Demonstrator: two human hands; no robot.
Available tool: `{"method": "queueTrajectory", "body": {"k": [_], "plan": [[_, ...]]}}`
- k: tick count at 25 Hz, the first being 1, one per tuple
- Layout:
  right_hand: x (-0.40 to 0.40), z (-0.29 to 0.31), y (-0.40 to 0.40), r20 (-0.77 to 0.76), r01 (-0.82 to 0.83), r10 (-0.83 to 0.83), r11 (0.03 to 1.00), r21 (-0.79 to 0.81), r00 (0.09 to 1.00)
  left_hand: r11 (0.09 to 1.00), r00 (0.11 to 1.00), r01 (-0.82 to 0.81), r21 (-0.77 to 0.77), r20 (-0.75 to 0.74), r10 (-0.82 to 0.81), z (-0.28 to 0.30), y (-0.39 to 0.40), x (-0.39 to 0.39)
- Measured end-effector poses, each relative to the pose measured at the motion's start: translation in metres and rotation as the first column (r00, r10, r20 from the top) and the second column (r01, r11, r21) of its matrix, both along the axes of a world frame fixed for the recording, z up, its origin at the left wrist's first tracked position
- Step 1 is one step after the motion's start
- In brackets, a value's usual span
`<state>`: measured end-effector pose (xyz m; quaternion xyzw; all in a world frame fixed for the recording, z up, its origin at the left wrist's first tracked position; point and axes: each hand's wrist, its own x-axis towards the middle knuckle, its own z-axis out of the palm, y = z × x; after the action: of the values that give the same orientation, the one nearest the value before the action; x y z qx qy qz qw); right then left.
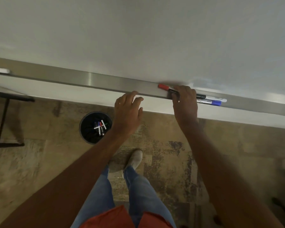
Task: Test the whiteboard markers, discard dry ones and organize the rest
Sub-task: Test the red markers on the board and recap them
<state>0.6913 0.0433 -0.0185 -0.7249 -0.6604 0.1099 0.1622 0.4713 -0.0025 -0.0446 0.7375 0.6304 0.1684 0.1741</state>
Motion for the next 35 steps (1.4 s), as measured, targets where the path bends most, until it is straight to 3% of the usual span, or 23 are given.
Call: {"method": "queueTrajectory", "body": {"k": [5, 8, 10, 13, 16, 20, 24, 31, 35], "plan": [[0.004, -0.003, 0.007, 0.038, -0.09, 0.089, 0.995, 0.044, 0.995, 0.997, 0.998, -0.06, -0.052, 0.032, 0.062, 0.015, -0.002, 0.006], [-0.007, 0.02, -0.006, -0.015, -0.112, 0.114, 0.987, 0.112, 0.993, 0.983, 0.963, -0.106, -0.147, 0.231, 0.138, 0.044, -0.004, 0.01], [-0.023, 0.05, -0.024, -0.096, -0.119, 0.136, 0.98, 0.161, 0.986, 0.96, 0.857, -0.164, -0.228, 0.448, 0.253, 0.081, -0.004, 0.015], [-0.05, 0.101, -0.057, -0.303, -0.097, 0.14, 0.983, 0.153, 0.943, 0.876, 0.597, -0.198, -0.44, 0.654, 0.463, 0.15, -0.013, 0.021], [-0.072, 0.151, -0.084, -0.515, -0.145, 0.182, 0.983, 0.112, 0.837, 0.891, 0.484, -0.156, -0.425, 0.754, 0.444, 0.205, -0.028, 0.02], [-0.094, 0.197, -0.107, -0.728, -0.157, 0.158, 0.985, 0.07, 0.667, 0.919, 0.384, -0.145, -0.367, 0.835, 0.394, 0.25, -0.05, 0.02], [-0.111, 0.223, -0.125, -0.808, -0.234, 0.193, 0.97, 0.071, 0.556, 0.93, 0.295, -0.155, -0.334, 0.882, 0.366, 0.274, -0.072, 0.028], [-0.121, 0.247, -0.126, -0.786, -0.332, 0.297, 0.935, 0.124, 0.543, 0.901, 0.146, -0.302, -0.313, 0.918, 0.368, 0.302, -0.074, 0.025], [-0.123, 0.254, -0.126, -0.76, -0.347, 0.316, 0.929, 0.126, 0.568, 0.894, 0.14, -0.326, -0.306, 0.92, 0.366, 0.308, -0.075, 0.025]]}}
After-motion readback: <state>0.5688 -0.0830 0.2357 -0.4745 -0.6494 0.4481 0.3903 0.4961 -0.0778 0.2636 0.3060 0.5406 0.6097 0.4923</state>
